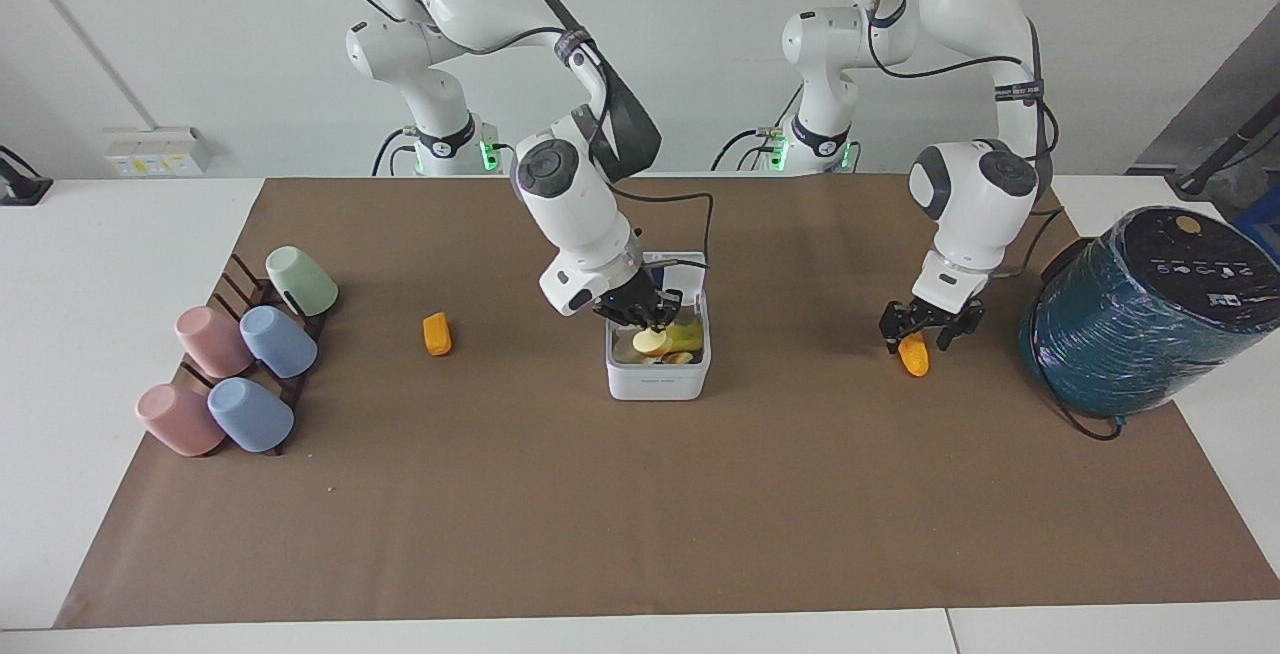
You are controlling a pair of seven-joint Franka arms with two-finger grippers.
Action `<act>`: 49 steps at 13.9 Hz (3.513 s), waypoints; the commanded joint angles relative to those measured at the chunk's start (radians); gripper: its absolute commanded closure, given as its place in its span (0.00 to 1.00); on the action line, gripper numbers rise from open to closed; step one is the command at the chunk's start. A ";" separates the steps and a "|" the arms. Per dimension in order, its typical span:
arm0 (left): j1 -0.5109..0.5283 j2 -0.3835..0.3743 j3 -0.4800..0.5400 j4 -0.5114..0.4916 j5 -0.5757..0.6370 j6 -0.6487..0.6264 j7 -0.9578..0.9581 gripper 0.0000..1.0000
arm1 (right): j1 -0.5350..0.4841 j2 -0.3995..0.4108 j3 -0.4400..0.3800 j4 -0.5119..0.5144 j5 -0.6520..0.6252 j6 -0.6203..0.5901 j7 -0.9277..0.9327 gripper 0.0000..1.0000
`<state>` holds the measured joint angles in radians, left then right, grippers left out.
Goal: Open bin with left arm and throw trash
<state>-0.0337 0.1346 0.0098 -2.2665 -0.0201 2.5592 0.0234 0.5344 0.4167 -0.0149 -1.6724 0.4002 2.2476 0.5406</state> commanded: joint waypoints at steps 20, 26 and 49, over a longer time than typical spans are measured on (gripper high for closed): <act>-0.061 -0.222 -0.031 0.329 -0.009 -0.569 0.026 1.00 | 0.013 -0.007 0.001 0.014 0.029 0.037 -0.010 0.01; -0.061 -0.234 -0.073 0.392 -0.011 -0.675 0.012 1.00 | 0.013 -0.039 0.001 0.014 0.026 0.010 -0.013 0.00; -0.436 -0.038 -0.152 0.363 -0.081 -0.207 -0.424 0.00 | -0.416 -0.415 -0.014 -0.537 -0.317 -0.096 -0.761 0.00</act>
<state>-0.4619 0.1029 -0.1560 -1.9028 -0.0878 2.3499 -0.4048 0.1476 0.0890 -0.0452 -2.0235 0.1091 2.0495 -0.1315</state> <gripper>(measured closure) 0.515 0.000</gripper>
